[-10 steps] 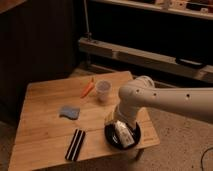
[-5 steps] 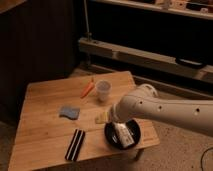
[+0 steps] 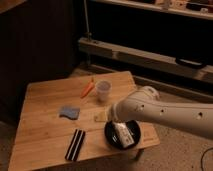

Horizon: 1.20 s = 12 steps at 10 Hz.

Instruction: Place the white sponge in the ceramic cup

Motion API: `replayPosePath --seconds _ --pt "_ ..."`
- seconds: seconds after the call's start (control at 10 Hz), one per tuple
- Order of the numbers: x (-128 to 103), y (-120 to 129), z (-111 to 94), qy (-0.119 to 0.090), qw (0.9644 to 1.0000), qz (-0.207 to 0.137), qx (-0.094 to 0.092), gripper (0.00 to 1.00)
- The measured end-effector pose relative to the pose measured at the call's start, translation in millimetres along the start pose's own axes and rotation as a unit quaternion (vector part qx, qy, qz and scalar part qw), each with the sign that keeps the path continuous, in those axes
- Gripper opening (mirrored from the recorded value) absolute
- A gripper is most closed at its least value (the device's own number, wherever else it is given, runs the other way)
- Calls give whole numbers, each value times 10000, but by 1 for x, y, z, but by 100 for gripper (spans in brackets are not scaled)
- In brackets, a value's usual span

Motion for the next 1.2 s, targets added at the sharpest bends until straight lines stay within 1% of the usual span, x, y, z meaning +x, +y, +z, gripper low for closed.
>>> replayPosePath --seconds 0.1,0.3,0.4,0.5,0.7,1.0,1.1,1.2 --pt "-12 14 9 -54 9999 -139 -61 80" --pt "-43 55 29 -106 9988 -452 -174 80" --pt "-59 78 41 -122 9976 -650 -217 80" --pt "-70 93 50 -127 9965 -794 -222 80" --pt "-86 114 68 -98 9951 -965 -201 80" --pt "-86 113 69 -95 9951 -964 -192 80" --pt "-86 112 67 -127 9952 -950 -215 80" --pt "-84 112 64 -195 9951 -930 -285 80"
